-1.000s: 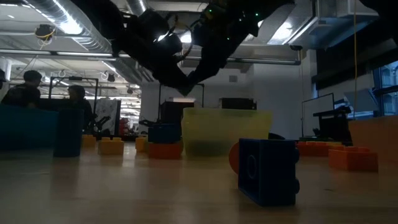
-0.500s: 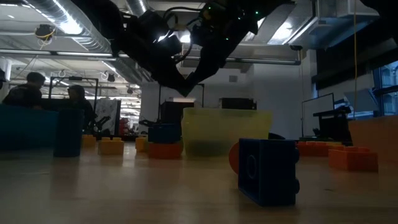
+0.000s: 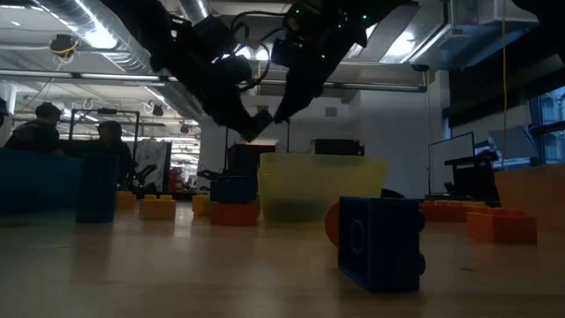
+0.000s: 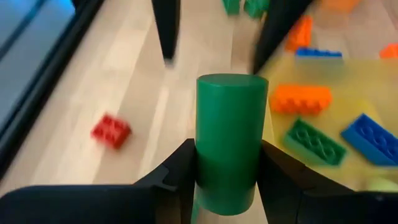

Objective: Sort blocks by size
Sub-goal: Put the green cylindrical block into the blue bin

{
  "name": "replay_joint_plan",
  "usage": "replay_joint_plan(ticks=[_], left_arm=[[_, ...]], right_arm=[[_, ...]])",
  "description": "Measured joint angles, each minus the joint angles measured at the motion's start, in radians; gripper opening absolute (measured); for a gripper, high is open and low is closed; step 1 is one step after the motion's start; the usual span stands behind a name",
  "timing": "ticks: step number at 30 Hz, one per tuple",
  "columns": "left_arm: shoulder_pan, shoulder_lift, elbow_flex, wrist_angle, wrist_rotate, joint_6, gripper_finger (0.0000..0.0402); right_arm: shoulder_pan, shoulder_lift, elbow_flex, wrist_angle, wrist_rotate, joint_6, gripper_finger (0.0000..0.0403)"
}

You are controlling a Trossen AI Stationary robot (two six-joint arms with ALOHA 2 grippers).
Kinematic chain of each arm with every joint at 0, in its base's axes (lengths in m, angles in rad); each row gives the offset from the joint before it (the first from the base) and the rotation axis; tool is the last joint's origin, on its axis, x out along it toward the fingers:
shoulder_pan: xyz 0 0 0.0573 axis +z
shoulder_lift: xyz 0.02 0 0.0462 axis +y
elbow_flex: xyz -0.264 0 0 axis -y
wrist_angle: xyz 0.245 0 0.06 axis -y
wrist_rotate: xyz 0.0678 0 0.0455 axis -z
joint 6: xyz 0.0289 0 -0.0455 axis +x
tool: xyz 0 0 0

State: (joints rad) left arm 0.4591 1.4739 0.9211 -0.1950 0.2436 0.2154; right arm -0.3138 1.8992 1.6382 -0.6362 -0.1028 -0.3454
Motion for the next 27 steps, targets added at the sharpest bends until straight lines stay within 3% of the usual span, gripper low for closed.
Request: replay_joint_plan(ticks=[7, 11, 15, 20, 27], left_arm=[[-0.004, -0.183, 0.001, -0.384, -0.021, -0.109, 0.0118], [-0.015, -0.284, 0.001, -0.650, -0.024, -0.204, 0.0127], [-0.047, -0.331, 0.001, -0.820, -0.045, -0.426, 0.0129], [-0.091, -0.341, 0.001, -1.010, -0.047, -0.704, 0.0128], [-0.139, -0.341, 0.001, -1.277, -0.048, -0.941, 0.0131]], right_arm=[[-0.001, 0.000, 0.000, -0.228, 0.212, 0.000, 0.0205], [-0.009, 0.000, 0.000, -0.343, 0.225, 0.000, 0.0201], [-0.017, 0.000, 0.000, -0.397, 0.225, 0.000, 0.0200], [-0.044, 0.000, 0.000, -0.424, 0.225, 0.000, 0.0200], [-0.082, 0.000, 0.000, -0.469, 0.223, 0.000, 0.0199]])
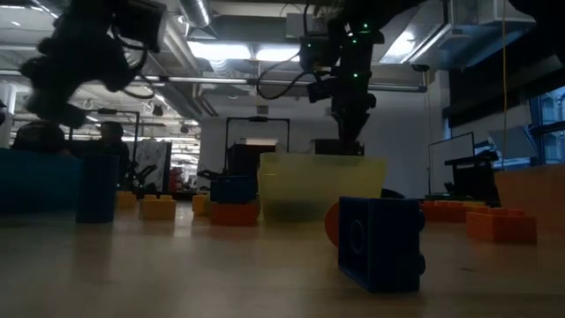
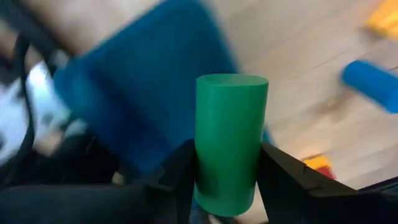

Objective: Sort blocks by size
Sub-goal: Put the green cylindrical block into the blue bin

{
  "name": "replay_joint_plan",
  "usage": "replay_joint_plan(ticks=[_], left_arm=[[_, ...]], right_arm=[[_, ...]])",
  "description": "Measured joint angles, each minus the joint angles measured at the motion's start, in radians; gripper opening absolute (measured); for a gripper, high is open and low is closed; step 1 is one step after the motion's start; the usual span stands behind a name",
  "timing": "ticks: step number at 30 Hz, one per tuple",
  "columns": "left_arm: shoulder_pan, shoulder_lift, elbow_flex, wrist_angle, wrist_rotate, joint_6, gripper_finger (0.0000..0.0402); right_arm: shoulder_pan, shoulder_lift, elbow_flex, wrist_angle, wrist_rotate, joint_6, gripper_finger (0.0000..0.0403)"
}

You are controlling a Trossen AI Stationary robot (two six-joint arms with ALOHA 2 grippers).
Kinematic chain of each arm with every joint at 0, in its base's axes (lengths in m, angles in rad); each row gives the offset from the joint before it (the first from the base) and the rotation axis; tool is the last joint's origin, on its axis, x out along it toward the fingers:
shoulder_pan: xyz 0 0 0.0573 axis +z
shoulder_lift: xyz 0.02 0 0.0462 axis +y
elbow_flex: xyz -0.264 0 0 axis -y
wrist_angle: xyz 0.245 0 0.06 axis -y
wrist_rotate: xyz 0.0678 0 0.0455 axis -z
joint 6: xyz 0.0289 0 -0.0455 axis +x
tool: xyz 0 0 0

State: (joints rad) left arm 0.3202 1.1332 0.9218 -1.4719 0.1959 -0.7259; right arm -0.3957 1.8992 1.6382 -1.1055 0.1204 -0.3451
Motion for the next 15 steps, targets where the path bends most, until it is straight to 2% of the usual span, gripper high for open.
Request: replay_joint_plan(ticks=[8, 15], left_arm=[[-0.034, 0.000, 0.000, 0.000, 0.000, -0.004, 0.0135], [-0.034, 0.000, 0.000, -0.004, 0.000, 0.037, 0.0162]], right_arm=[[-0.014, 0.000, 0.000, -0.075, 0.000, 0.000, 0.0199], [-0.011, -0.024, -0.013, -0.174, 0.000, 0.052, 0.0199]])
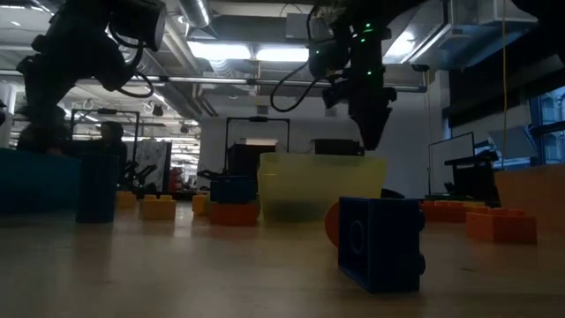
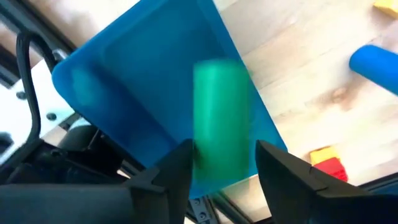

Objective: Sort blocks by size
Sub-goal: Put the green cylindrical block into the blue bin, then put the green 8 stud game piece into the yellow bin

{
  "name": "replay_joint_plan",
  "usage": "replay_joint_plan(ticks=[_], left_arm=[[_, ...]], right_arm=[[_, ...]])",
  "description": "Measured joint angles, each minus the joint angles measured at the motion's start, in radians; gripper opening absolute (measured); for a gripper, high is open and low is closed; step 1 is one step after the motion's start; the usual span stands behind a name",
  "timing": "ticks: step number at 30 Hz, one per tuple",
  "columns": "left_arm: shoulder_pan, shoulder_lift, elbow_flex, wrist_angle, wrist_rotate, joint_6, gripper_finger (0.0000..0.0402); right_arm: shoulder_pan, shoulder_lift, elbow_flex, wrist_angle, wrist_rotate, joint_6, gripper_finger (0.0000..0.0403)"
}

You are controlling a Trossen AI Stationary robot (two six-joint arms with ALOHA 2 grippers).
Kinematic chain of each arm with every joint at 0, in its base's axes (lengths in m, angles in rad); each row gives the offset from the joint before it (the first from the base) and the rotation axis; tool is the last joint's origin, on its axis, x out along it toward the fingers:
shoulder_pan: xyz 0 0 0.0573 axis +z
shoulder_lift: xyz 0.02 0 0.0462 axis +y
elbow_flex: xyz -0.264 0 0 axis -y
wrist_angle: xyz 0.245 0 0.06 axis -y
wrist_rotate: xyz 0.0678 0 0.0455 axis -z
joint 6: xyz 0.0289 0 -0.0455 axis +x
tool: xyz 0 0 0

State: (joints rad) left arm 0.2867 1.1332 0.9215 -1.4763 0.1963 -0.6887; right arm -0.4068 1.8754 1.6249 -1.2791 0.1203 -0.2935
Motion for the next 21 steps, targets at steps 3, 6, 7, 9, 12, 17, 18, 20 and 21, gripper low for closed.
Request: replay_joint_plan(ticks=[3, 6, 7, 9, 12, 17, 18, 20, 21], left_arm=[[0.000, 0.000, 0.000, 0.000, 0.000, 0.034, 0.0176], [0.000, 0.000, 0.000, 0.001, 0.000, 0.034, 0.0188], [0.000, 0.000, 0.000, 0.003, 0.000, 0.036, 0.0191], [0.003, 0.001, 0.000, 0.012, 0.000, 0.053, 0.0194], [0.003, 0.001, 0.000, 0.041, 0.000, 0.069, 0.0194], [0.003, 0.001, 0.000, 0.086, 0.004, 0.086, 0.0187], [0.003, 0.001, 0.000, 0.086, 0.004, 0.094, 0.0186], [0.003, 0.001, 0.000, 0.088, 0.004, 0.111, 0.0184], [0.003, 0.001, 0.000, 0.093, 0.004, 0.121, 0.0183]], right_arm=[[0.000, -0.055, -0.047, 0.003, -0.007, 0.018, 0.0199], [0.000, -0.130, -0.118, 0.034, -0.007, 0.046, 0.0199], [0.000, -0.158, -0.146, 0.047, -0.007, 0.057, 0.0199], [0.000, -0.215, -0.208, 0.088, -0.008, 0.079, 0.0199], [0.000, -0.293, -0.307, 0.121, -0.011, 0.094, 0.0199], [0.000, -0.386, -0.462, 0.136, -0.034, 0.138, 0.0199], [0.000, -0.400, -0.490, 0.145, -0.034, 0.139, 0.0199], [0.000, -0.419, -0.541, 0.170, -0.030, 0.128, 0.0199], [0.000, -0.424, -0.563, 0.190, -0.014, 0.110, 0.0199]])
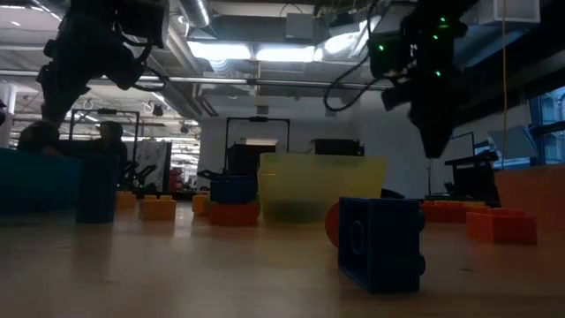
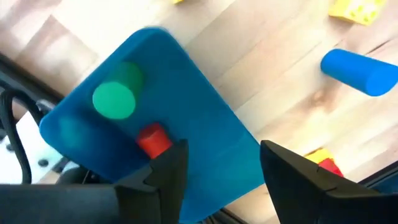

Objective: Sort blocks by size
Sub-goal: Put the green 8 stud game piece into the yellow bin

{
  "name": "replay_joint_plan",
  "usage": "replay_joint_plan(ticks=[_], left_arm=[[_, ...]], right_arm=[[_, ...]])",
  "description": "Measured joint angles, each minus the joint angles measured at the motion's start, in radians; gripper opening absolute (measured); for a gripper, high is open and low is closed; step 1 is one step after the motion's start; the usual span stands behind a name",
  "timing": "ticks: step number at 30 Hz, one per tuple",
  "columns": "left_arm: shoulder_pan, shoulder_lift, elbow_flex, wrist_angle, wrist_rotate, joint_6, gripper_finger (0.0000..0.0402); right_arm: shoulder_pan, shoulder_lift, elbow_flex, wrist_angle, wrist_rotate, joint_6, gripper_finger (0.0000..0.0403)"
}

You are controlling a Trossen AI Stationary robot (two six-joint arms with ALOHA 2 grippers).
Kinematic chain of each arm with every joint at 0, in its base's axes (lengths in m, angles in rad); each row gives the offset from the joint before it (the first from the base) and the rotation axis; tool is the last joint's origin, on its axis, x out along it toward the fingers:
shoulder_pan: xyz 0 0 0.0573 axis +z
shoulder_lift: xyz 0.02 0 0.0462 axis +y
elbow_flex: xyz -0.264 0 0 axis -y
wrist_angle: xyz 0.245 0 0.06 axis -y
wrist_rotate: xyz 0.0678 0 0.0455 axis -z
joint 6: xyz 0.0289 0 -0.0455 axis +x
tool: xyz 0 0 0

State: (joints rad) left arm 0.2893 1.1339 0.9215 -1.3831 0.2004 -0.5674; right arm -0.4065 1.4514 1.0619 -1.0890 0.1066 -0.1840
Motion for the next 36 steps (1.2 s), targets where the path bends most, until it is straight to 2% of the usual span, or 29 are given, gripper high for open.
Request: replay_joint_plan(ticks=[4, 11, 19, 32, 36], left_arm=[[0.000, 0.000, 0.000, 0.063, 0.000, 0.027, 0.0182], [0.000, 0.000, 0.000, 0.210, 0.000, 0.077, 0.0182], [0.000, 0.000, 0.000, 0.288, -0.001, 0.113, 0.0182], [0.000, 0.000, 0.000, 0.443, -0.004, 0.115, 0.0182], [0.000, 0.000, 0.000, 0.460, -0.004, 0.115, 0.0182]], right_arm=[[0.000, -0.002, -0.078, 0.081, 0.089, -0.099, 0.0199], [0.000, -0.002, -0.198, 0.236, 0.103, -0.195, 0.0199], [0.000, -0.002, -0.222, 0.232, 0.041, -0.190, 0.0199], [-0.004, -0.001, -0.222, 0.259, 0.031, -0.195, 0.0199], [-0.034, 0.008, -0.230, 0.272, -0.026, -0.198, 0.0199]])
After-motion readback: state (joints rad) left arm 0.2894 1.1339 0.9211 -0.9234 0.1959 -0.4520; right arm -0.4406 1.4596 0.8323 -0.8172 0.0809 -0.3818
